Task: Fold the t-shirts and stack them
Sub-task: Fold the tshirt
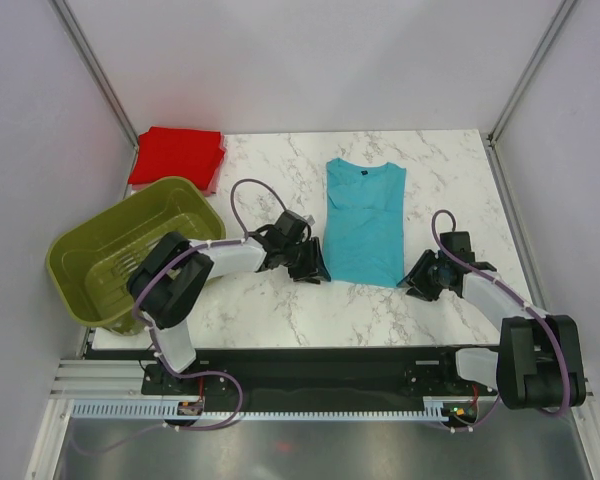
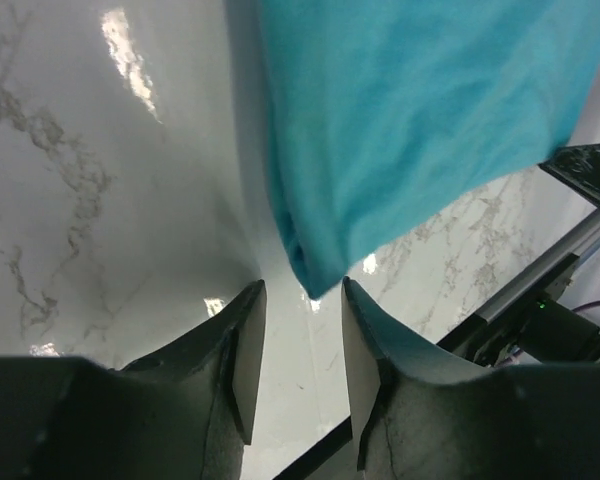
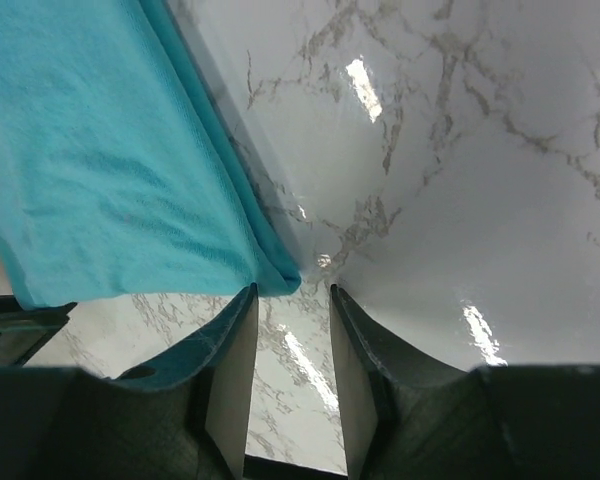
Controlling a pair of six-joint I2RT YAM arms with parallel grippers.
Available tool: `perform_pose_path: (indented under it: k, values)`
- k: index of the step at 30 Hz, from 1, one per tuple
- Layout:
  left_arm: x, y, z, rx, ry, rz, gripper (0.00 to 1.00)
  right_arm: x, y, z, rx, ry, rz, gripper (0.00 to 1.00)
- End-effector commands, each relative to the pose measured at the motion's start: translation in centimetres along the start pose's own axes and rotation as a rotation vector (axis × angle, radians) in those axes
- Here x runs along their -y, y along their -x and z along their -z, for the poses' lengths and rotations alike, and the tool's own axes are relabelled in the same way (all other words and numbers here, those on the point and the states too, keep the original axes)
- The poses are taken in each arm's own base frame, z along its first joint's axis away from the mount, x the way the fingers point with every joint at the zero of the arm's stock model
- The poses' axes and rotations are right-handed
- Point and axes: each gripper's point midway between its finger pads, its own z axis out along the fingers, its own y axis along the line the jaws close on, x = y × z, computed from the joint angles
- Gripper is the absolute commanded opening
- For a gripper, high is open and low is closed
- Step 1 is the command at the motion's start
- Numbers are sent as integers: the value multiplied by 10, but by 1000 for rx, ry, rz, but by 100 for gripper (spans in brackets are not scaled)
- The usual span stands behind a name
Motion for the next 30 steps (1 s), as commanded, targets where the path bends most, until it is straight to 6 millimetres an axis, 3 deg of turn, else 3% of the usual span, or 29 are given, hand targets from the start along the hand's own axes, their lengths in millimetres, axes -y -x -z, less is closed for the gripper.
perform_pose_path:
  k: [1,3,4,6,9,11,16,30]
  values:
    - [-5,5,-13,17,28,43,43,4,5,-5,30,-15,-11,42]
    - [-9,3,-16,14,43,45,33,7,5,-7,39,-26,-8,36]
    - [-13,-2,-17,6,53,50,21,11,5,-8,44,-41,1,34]
    - [-16,-6,-17,3,63,56,8,15,5,-9,46,-58,10,23]
    - [-21,-12,-11,11,86,50,4,26,2,-10,43,-97,18,6]
    - [-22,-15,-6,16,95,46,14,30,0,-11,42,-107,23,0]
    - [-18,-15,4,37,85,51,39,27,-3,-11,34,-85,37,0]
    - [-12,-8,-11,73,40,214,43,22,-5,-7,35,-43,67,0]
